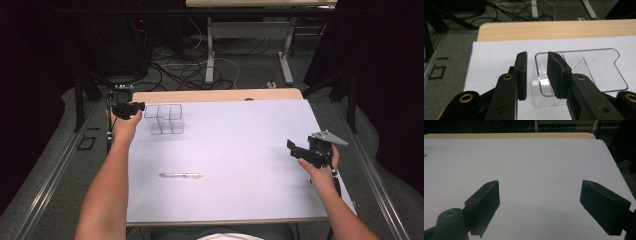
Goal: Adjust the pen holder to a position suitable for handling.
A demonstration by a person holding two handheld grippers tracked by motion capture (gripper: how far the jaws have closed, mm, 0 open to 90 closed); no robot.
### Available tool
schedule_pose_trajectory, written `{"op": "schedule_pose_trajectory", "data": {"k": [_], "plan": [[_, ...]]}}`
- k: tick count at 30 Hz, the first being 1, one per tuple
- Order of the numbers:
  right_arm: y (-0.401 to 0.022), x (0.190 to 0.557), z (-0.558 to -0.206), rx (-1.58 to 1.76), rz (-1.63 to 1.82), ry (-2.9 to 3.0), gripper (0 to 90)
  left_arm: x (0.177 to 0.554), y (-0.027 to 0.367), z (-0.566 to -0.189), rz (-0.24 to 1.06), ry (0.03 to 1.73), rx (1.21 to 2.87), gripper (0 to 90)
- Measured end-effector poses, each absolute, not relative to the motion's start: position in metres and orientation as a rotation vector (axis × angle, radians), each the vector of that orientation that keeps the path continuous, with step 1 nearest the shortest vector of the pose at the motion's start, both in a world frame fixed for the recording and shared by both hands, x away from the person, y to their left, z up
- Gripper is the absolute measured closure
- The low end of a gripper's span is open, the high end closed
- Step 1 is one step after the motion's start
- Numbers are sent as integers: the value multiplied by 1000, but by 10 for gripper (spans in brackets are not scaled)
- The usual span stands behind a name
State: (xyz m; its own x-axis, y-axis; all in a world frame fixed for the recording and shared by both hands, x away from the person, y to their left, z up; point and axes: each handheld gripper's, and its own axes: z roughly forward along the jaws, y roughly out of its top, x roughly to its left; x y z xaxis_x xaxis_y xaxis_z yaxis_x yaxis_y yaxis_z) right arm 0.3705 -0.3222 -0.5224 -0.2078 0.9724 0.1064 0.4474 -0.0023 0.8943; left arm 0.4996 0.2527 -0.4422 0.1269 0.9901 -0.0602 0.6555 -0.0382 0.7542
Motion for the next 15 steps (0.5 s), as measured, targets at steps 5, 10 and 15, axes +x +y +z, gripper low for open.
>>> {"op": "schedule_pose_trajectory", "data": {"k": [5,10,15], "plan": [[-323,370,-523,1477,1165,1708,157,506,254,-452,610,1629,1779,737],[-323,370,-523,1476,1170,1708,157,509,252,-454,586,1635,1790,768],[-322,370,-523,1486,1166,1711,157,512,247,-461,573,1648,1822,794]]}}
